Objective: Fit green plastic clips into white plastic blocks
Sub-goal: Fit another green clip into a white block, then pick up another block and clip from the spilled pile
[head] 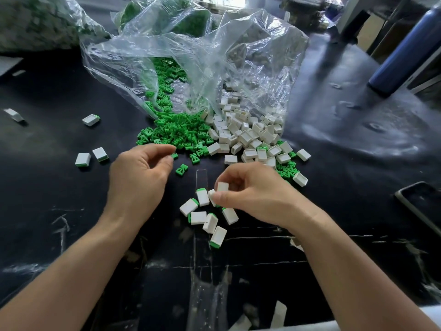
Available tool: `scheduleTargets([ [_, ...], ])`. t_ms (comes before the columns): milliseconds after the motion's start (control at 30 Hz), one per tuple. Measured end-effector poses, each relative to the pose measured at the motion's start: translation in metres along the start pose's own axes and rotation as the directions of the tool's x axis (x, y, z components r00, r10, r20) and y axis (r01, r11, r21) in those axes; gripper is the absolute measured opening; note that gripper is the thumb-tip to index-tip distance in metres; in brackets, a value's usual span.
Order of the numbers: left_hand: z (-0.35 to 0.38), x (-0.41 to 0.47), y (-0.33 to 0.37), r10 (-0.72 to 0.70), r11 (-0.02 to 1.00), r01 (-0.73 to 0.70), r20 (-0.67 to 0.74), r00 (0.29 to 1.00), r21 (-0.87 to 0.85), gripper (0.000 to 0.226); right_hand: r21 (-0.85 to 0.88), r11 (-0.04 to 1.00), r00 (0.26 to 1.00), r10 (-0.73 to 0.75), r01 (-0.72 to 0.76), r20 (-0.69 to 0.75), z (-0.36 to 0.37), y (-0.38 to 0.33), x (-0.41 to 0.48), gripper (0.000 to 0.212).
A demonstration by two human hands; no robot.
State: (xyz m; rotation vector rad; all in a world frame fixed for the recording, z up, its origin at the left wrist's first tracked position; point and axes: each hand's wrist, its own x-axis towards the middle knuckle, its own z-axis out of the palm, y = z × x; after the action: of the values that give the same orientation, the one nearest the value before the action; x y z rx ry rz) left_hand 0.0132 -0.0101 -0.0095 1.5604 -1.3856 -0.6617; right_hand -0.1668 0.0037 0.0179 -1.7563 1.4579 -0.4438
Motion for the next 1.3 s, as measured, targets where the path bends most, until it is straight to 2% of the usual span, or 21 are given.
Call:
scheduleTargets([
  [67, 0.000, 0.003, -0.002, 0.058, 0.992, -0.057, 0.003, 0.998, 0.110, 0.021, -0.062, 0.998, 1.000, -0.015, 0.016, 0.024, 0.002, 0.001, 0.000, 0.011],
  [200, 0.004, 0.000, -0.004, 0.198, 0.929, -0.213, 0.081, 0.977, 0.303, 0.026, -0.071, 0.997, 1.000, -0.020, 0.019, -0.006, 0.001, 0.002, 0.001, 0.017],
  [333, 0.008, -0.002, -0.006, 0.212, 0.868, -0.285, 0.216, 0.953, 0.407, 0.035, -0.100, 0.995, 0.998, -0.007, 0.001, -0.061, -0.002, 0.003, 0.002, 0.022],
  [467, 0.009, -0.003, -0.007, 0.252, 0.801, -0.383, 0.322, 0.913, 0.460, 0.028, -0.181, 0.984, 0.968, -0.050, 0.005, -0.245, -0.002, 0.009, 0.009, 0.016],
  [533, 0.008, -0.005, -0.006, 0.280, 0.799, -0.410, 0.331, 0.901, 0.439, 0.023, -0.252, 0.968, 0.930, -0.085, -0.009, -0.357, 0.001, 0.012, 0.014, 0.018],
  [600, 0.007, -0.007, -0.005, 0.291, 0.804, -0.418, 0.333, 0.897, 0.423, 0.021, -0.289, 0.957, 0.905, -0.109, -0.016, -0.410, 0.004, 0.014, 0.020, 0.023],
  [833, 0.007, -0.007, -0.003, 0.237, 0.847, -0.354, 0.315, 0.919, 0.397, 0.040, -0.425, 0.905, 0.917, -0.170, 0.001, -0.360, 0.011, 0.021, 0.030, 0.028],
  [933, 0.007, -0.007, -0.001, 0.203, 0.852, -0.325, 0.312, 0.928, 0.410, 0.037, -0.455, 0.890, 0.912, -0.184, -0.003, -0.366, 0.011, 0.023, 0.031, 0.024],
  [1133, 0.005, -0.006, -0.002, 0.233, 0.876, -0.320, 0.263, 0.936, 0.361, 0.024, -0.518, 0.855, 0.901, -0.244, 0.026, -0.357, 0.010, 0.023, 0.031, 0.020],
  [1200, 0.005, -0.007, 0.000, 0.224, 0.922, -0.278, 0.217, 0.950, 0.269, 0.020, -0.560, 0.827, 0.901, -0.272, 0.039, -0.339, 0.009, 0.024, 0.030, 0.020],
  [1300, 0.004, -0.007, 0.005, 0.040, 0.999, -0.033, 0.203, 0.978, -0.038, 0.022, -0.557, 0.829, 0.893, -0.286, 0.048, -0.349, 0.009, 0.023, 0.029, 0.020],
])
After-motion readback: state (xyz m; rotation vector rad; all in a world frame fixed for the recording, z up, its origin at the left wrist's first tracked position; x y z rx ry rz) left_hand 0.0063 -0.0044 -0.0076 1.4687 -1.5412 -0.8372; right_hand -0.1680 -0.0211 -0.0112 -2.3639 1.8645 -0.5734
